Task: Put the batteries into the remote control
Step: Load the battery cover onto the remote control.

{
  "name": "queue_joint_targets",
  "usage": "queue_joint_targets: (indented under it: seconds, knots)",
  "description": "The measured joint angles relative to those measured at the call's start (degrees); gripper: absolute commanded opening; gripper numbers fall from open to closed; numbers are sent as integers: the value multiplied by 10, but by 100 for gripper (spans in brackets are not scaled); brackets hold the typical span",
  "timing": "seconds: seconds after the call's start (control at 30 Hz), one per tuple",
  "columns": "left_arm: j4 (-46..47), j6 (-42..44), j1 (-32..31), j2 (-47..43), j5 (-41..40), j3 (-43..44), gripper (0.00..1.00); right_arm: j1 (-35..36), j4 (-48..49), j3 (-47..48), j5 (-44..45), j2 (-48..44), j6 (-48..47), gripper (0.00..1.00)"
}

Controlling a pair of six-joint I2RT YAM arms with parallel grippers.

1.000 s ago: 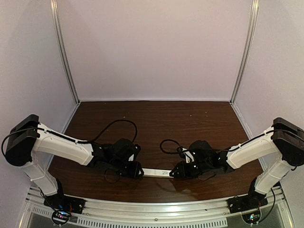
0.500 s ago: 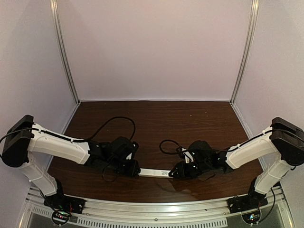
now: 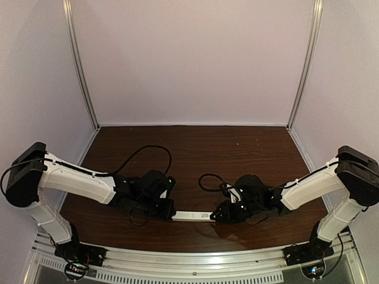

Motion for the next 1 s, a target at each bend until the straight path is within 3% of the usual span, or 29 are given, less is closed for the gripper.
queue_joint_targets:
  seconds: [1.0]
  knots:
    - [8,0,10,24,12,16,10,-14,-2,0,-32,-2,19,20]
